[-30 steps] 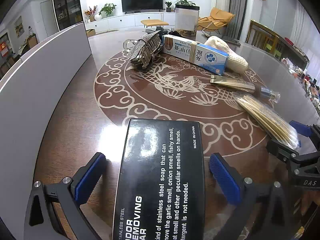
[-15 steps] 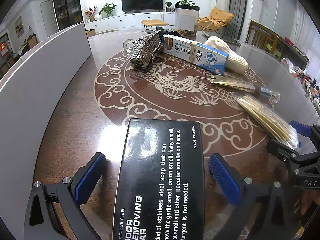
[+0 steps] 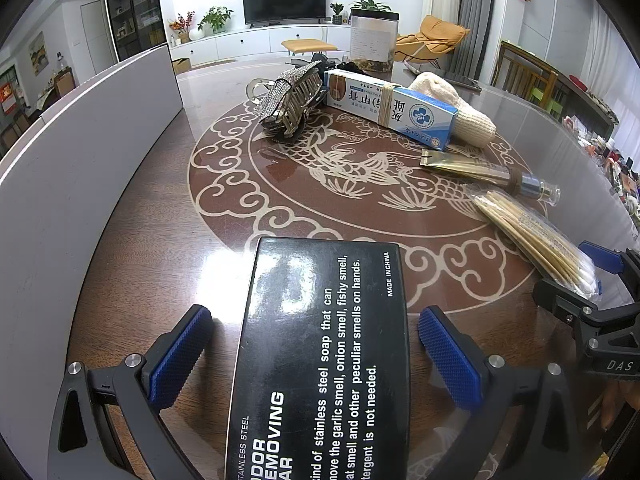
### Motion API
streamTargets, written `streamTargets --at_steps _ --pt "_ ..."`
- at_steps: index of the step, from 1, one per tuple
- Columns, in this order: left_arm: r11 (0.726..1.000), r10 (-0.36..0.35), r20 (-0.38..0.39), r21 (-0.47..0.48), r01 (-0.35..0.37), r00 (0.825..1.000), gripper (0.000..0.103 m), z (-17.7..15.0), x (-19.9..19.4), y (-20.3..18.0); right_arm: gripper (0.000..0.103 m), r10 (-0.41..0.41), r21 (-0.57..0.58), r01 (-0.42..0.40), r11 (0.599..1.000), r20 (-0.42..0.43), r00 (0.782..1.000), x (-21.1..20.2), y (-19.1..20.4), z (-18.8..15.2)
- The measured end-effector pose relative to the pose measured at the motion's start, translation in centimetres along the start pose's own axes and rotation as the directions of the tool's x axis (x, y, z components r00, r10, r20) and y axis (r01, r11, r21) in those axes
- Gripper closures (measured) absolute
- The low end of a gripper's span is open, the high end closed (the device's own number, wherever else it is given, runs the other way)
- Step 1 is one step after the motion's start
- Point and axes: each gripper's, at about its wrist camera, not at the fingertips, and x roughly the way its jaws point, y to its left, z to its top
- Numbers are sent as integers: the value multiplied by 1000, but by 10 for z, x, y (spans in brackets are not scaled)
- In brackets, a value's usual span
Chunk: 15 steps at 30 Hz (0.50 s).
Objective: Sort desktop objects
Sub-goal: 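Hold the black box in the left tool while the right tool approaches the cotton swab bag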
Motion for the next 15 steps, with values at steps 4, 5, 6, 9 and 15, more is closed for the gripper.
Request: streamTargets --at_steps 4,5,6,9,15 --pt "1000 0 0 0 0 1000 0 0 0 0 0 0 0 0 1000 0 1000 0 0 0" --pt "1000 0 0 0 0 1000 0 0 0 0 0 0 0 0 1000 0 1000 0 0 0" --pt "1000 0 0 0 0 1000 0 0 0 0 0 0 0 0 1000 0 1000 1 0 0" --pt "1000 0 0 -1 0 1000 0 1 1 0 0 0 0 0 1000 0 1000 0 0 0" --pt "999 -27 -15 39 28 1000 0 -1 -1 1 0 0 0 0 1000 0 1000 1 0 0"
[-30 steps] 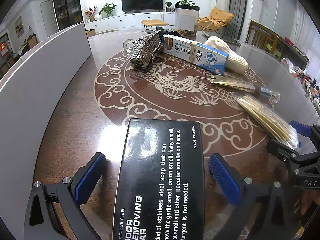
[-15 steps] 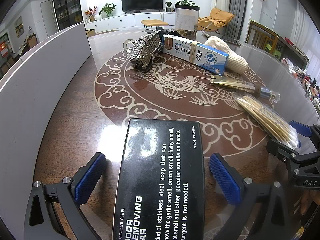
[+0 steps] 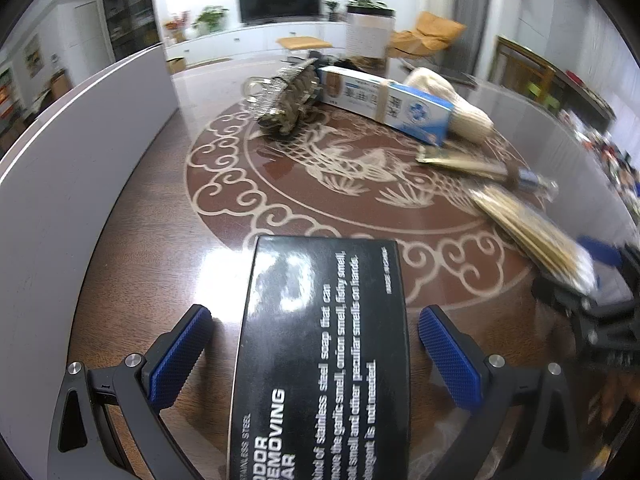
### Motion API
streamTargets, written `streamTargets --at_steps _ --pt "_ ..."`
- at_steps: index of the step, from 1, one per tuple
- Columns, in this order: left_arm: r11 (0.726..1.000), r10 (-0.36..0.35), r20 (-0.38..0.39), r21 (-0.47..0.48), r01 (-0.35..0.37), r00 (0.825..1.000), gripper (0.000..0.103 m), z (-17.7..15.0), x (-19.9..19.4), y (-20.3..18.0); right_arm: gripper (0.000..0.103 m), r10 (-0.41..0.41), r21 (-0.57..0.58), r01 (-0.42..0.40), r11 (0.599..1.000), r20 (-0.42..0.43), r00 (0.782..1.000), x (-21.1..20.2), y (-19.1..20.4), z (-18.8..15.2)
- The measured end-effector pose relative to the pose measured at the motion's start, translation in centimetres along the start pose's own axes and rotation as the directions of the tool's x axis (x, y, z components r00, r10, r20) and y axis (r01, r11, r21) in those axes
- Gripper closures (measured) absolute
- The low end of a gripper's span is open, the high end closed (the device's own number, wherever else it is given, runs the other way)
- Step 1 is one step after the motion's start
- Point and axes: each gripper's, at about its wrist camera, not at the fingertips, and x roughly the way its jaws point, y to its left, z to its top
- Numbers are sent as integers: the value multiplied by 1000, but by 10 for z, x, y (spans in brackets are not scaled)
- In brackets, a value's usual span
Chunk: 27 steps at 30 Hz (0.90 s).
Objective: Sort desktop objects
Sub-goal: 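Hold the black box in the left tool while the right tool approaches the cotton swab bag, then grasp the bag of cotton swabs with the right tool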
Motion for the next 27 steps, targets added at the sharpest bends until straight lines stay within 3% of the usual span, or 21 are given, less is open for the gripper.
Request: streamTargets --at_steps 5,15,16,17,18,19,21,22,24,27 --pt "994 -62 -20 87 63 998 0 -17 -13 10 0 1 -1 -1 1000 0 1000 0 0 0" --pt "995 -42 -100 83 50 994 0 -16 -14 6 0 9 -15 -9 1000 -15 1000 -4 2 0" --pt "995 -43 -96 84 51 994 7 -16 -14 7 0 33 -54 -39 998 -96 995 -3 5 6" --pt "995 -46 -83 88 53 995 26 -15 -17 7 0 49 -77 -60 995 -144 988 0 6 11" --pt "994 -56 -75 93 63 996 36 -13 -21 7 0 79 -93 -98 991 -191 978 2 8 17" --pt "993 -47 -76 103 55 996 45 -11 -22 6 3 101 -102 -126 987 -221 970 4 10 22" --pt "992 -49 -91 109 59 995 45 -9 -21 6 37 77 -144 -114 983 -246 966 5 14 30" --pt "992 -54 -94 112 64 994 46 -9 -22 7 65 79 -162 -122 979 -250 965 2 15 34" --pt "990 -75 -90 111 84 993 46 -13 -30 9 66 113 -140 -159 977 -288 951 -3 14 41" --pt "989 -117 -61 85 122 991 46 -20 -48 14 67 162 -107 -197 975 -272 949 -27 11 42"
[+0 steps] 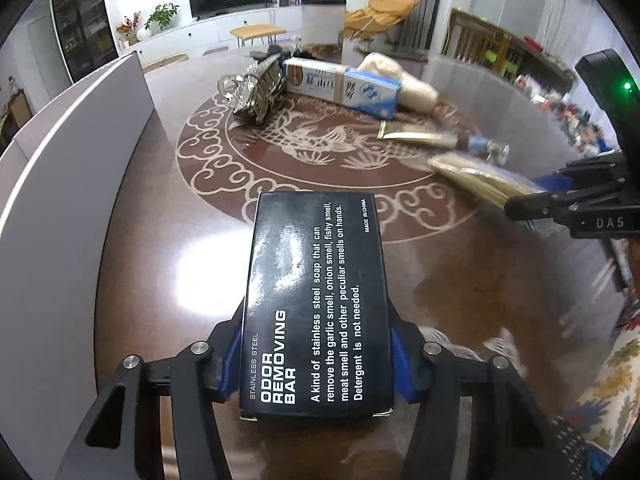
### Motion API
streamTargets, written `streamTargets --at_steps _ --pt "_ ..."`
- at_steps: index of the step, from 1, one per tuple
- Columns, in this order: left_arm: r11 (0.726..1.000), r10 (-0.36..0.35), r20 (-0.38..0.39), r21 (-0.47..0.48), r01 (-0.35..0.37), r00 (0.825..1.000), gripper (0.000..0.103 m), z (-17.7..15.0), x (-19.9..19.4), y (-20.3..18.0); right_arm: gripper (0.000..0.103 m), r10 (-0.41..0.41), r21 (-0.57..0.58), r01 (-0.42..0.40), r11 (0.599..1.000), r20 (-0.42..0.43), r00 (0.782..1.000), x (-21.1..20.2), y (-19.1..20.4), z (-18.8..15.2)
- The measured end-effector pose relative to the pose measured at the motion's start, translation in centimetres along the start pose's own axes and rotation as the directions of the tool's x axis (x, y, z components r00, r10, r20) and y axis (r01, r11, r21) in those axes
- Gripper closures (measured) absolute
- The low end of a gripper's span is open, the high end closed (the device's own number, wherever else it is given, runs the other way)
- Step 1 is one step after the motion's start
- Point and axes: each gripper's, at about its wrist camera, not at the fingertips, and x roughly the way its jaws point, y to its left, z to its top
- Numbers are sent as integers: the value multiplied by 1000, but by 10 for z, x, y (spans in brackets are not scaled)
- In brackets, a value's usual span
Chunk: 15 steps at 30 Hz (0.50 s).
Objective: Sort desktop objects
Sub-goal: 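Grasp the bag of cotton swabs with the right tool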
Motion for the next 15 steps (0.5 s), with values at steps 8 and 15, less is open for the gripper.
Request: streamTargets --at_steps 8,15 --pt "998 -35 61 -54 38 998 46 -8 -34 12 68 20 -14 -20 1000 15 1000 -32 19 -24" --pt "989 -75 91 -122 86 993 46 -22 -64 34 68 47 -21 -47 999 -16 999 -31 34 -37"
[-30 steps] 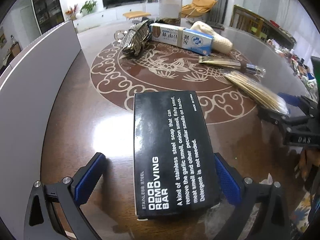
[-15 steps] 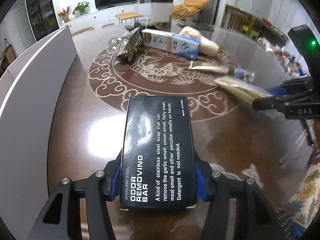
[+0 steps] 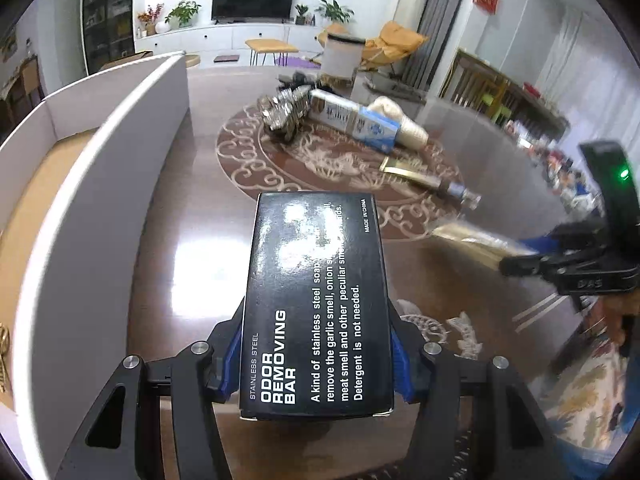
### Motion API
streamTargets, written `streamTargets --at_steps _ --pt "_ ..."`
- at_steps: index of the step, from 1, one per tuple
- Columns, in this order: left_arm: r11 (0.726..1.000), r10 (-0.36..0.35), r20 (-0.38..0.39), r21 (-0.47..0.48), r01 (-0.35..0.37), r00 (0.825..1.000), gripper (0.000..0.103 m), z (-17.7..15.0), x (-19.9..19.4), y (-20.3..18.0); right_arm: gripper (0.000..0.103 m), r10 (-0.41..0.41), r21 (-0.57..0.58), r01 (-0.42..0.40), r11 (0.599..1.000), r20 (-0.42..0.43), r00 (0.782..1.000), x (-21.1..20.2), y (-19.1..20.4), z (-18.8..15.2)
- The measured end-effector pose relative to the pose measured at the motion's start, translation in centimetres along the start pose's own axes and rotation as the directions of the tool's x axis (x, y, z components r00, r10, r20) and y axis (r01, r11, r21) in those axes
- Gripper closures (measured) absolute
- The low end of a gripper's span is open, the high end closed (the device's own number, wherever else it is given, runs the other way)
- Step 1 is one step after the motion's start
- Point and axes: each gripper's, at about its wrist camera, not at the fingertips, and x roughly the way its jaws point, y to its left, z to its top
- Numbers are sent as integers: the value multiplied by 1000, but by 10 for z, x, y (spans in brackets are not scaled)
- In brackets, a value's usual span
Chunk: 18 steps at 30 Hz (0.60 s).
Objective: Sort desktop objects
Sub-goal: 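Carry the black box and cotton swab bag into the bin and release both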
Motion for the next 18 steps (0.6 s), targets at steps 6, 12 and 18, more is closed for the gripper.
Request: streamTargets --at_steps 6,12,18 --pt "997 -18 131 -71 27 991 46 22 -64 29 68 107 79 -120 990 156 982 -49 8 30" --pt "985 107 200 -156 -76 974 46 41 -121 106 68 275 -28 -281 959 319 907 -93 86 108" --pt "928 269 79 -286 -237 960 46 42 -116 213 68 418 -203 -369 907 317 851 -59 212 181"
